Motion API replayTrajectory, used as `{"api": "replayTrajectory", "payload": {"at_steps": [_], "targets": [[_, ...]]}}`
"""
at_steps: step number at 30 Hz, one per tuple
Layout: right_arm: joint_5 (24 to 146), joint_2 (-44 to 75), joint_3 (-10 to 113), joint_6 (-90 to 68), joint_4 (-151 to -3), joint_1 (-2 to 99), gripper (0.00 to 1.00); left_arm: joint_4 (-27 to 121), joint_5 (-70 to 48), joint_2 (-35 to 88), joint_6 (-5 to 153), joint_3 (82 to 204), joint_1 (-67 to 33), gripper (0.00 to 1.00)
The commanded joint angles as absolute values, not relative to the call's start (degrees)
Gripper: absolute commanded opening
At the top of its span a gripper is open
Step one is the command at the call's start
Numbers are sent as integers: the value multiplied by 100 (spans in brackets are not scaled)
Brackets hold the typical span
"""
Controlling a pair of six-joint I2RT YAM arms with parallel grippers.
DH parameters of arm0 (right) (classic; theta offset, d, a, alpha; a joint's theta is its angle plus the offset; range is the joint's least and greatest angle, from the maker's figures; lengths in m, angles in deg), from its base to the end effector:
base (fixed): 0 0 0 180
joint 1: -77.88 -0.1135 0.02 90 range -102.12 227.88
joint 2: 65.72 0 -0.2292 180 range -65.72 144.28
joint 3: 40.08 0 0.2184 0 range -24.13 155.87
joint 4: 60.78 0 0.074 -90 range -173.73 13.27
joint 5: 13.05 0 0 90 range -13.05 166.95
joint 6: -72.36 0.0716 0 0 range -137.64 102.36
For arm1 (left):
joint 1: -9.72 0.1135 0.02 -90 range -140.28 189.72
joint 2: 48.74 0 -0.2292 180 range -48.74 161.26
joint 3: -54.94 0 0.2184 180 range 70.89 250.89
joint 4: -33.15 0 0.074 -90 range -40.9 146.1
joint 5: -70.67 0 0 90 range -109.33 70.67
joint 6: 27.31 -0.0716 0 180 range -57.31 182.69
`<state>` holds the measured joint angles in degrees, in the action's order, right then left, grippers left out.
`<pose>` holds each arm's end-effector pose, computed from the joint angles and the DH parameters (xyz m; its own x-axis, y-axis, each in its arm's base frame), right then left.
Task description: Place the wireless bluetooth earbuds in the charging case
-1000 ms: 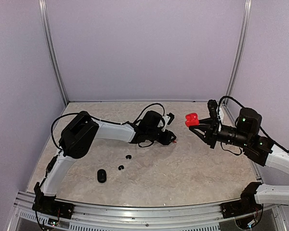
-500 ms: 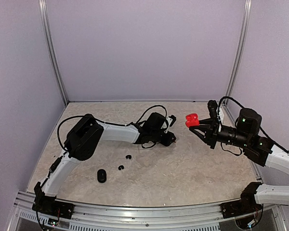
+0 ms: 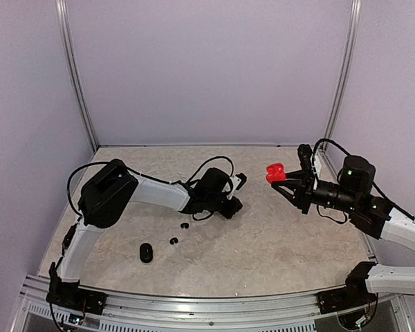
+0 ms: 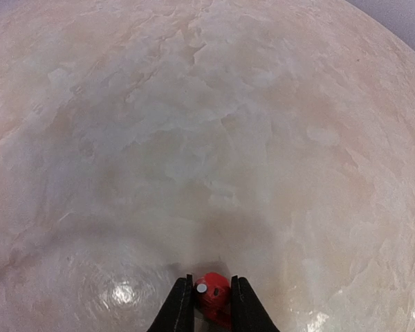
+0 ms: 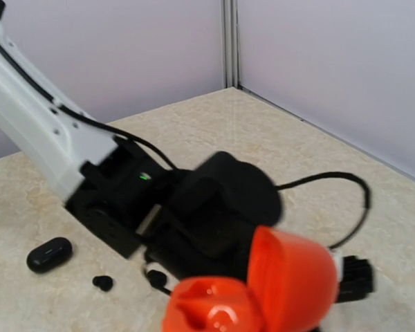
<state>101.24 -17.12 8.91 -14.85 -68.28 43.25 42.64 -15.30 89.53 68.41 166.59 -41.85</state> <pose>0.1684 0.1521 0.2697 -0.1433 -0.0450 -0.9887 -0.8479 0.5208 0.0992 0.3092 -0.3978 0.0825 -0.4459 0.4020 -0.7997 0.7761 0.6187 -0.1217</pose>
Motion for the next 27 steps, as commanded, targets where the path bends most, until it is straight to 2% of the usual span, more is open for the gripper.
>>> {"api": "replayTrajectory", "payload": {"at_steps": [1,7,11,18,24,27], "targets": [[10178,-1693,870,-1537,-6764,4387,19,4671,-1545,8284,6694,15575,-4239,18],[10268,-1572,822,-1536,-6614,4392,19,4545,-1681,7047,6719,14090,-4235,14],[10329,-1465,813,-1526,-6521,4386,19,4767,-1915,6581,6847,13644,-4305,14],[10412,-1342,839,-1520,-6504,4386,19,5928,-2425,6586,7172,13902,-4555,17],[10427,-1318,830,-1526,-6502,4387,19,6675,-2456,6633,7280,14299,-4526,29],[10434,-1307,830,-1533,-6504,4386,19,6913,-2392,6705,7303,14582,-4506,31]]}}
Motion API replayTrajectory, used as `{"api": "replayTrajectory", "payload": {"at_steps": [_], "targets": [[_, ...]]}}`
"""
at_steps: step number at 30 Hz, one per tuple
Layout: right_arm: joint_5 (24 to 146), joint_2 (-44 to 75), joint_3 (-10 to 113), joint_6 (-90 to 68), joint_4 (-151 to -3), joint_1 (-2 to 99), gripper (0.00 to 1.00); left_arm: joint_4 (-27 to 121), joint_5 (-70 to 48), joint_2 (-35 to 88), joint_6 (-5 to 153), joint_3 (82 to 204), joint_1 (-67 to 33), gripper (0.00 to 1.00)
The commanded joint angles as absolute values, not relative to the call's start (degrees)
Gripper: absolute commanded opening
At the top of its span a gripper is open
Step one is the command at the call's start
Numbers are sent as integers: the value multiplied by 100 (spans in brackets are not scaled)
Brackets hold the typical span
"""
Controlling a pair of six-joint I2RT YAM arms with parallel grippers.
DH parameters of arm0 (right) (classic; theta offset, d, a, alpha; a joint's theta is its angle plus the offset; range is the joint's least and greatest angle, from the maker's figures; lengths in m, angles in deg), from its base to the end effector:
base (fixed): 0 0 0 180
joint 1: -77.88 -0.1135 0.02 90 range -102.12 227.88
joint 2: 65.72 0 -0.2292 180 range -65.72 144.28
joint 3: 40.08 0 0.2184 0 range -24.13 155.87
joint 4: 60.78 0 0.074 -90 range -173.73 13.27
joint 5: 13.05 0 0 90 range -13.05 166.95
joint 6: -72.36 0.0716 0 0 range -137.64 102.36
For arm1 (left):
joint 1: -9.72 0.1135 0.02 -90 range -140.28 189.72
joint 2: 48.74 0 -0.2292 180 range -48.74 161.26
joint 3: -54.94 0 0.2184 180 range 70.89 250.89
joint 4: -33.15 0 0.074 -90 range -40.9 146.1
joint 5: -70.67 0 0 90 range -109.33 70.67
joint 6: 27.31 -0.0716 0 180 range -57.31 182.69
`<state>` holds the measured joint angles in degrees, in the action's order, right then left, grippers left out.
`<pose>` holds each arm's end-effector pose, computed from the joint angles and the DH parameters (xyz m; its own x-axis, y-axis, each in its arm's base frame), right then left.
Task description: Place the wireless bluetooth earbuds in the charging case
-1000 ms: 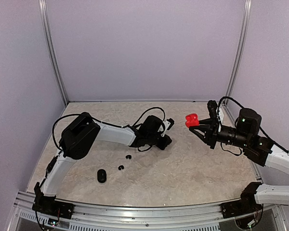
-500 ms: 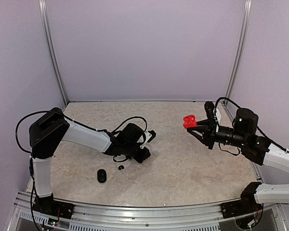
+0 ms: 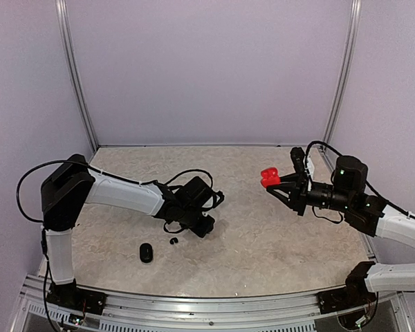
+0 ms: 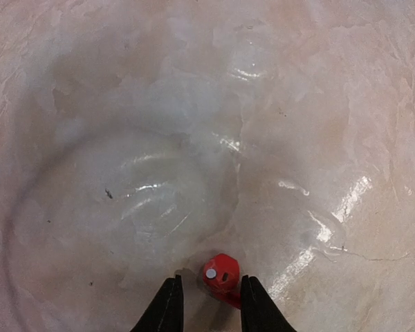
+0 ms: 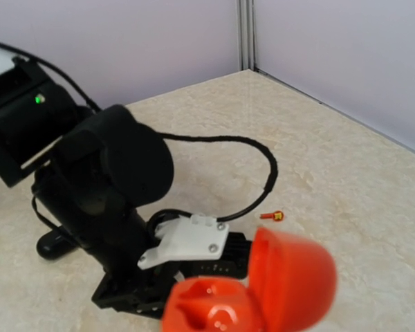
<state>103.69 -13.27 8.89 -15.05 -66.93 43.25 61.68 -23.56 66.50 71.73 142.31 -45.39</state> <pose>0.1745 0.1597 0.2589 -0.1769 -0.0732 -0.9815 -0.8654 0.4866 0.1197 0.2281 -0.3179 0.0976 -0.5954 0.5798 -0.5562 0.7099 0.7038 -0.0263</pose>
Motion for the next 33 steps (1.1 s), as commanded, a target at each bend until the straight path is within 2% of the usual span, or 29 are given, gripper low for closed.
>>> {"api": "replayTrajectory", "payload": {"at_steps": [1,10,16,33], "targets": [[10430,-1319,830,-1543,-6508,4388,19,6943,-2344,6729,7317,14617,-4480,31],[10393,-1380,778,-1564,-6557,4388,19,6815,-1738,6699,7265,14610,-4288,28],[10417,-1369,769,-1579,-6548,4388,19,6764,-1430,6722,7166,14691,-4254,31],[10390,-1396,769,-1596,-6574,4391,19,7410,-1796,7178,7087,15376,-4247,28]]}}
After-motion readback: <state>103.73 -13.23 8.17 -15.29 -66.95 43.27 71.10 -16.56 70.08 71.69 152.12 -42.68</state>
